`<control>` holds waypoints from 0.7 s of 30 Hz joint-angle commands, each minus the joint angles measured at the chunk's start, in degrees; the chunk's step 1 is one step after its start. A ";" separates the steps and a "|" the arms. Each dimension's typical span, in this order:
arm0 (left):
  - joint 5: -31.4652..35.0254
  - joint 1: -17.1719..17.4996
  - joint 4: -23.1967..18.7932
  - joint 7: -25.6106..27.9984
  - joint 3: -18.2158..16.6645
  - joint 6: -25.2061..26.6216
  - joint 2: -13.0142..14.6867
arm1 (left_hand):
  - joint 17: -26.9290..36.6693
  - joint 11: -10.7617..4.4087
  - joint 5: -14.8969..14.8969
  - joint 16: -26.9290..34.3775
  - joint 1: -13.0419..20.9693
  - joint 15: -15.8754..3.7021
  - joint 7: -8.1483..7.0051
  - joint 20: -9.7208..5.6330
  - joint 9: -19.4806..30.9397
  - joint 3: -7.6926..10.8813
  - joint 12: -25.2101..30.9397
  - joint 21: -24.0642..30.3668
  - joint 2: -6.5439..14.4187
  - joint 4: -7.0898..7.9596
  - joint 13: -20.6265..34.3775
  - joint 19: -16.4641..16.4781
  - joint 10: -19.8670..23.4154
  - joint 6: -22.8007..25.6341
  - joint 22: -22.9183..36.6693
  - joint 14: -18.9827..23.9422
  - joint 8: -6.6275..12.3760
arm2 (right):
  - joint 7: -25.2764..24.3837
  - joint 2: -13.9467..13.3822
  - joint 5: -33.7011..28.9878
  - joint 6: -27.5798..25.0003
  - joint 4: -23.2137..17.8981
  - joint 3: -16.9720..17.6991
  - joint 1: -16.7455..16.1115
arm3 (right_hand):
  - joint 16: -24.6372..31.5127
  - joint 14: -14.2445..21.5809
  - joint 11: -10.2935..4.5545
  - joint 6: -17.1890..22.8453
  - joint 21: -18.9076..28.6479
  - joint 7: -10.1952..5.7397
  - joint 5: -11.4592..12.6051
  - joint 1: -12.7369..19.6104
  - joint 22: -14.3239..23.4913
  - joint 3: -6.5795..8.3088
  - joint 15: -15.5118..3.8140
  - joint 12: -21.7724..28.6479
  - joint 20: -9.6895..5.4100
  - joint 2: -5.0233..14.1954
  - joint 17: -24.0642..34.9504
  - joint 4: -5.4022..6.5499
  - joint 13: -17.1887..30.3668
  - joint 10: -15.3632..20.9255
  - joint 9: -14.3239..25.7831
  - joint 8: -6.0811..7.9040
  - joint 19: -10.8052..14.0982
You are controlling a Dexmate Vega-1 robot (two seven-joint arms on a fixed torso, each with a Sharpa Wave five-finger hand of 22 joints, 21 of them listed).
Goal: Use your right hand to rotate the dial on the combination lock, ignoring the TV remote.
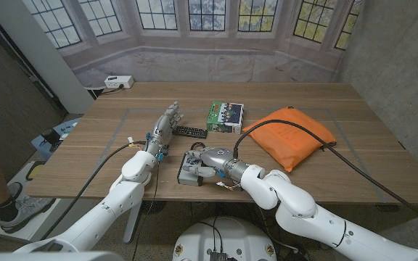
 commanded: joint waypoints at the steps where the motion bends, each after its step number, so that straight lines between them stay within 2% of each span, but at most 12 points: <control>1: 0.18 0.70 -0.93 0.42 -0.13 -0.18 0.35 | 0.12 0.58 0.07 0.17 0.41 0.73 -0.06 0.09 0.34 0.37 0.24 -0.14 0.24 -0.25 0.24 0.45 -0.10 -0.67 0.21 -0.06 0.07 | -0.54 -0.15 0.03 0.04 0.51 -0.03 -0.66 | -0.12 -0.19 -0.55 -2.24 0.53 0.96 0.44 -0.14 0.12 0.32 0.04 -0.06 -2.71 0.35 -0.25 -0.37 0.12 0.06 0.05 -0.41 -0.11; 21: 0.44 0.73 -0.98 0.65 -0.11 -0.34 0.35 | 0.14 0.51 0.08 0.18 0.41 0.67 -0.02 0.09 0.34 0.37 0.28 -0.14 0.23 -0.23 0.25 0.44 -0.06 -0.71 0.21 -0.08 0.08 | -0.51 -0.25 0.19 -0.16 0.88 -0.20 -0.74 | -0.20 -0.25 -1.00 -3.41 0.71 2.71 0.41 -0.11 0.11 0.51 0.00 -0.04 -2.96 -0.04 -0.61 -0.83 0.09 0.79 0.02 -0.13 -0.38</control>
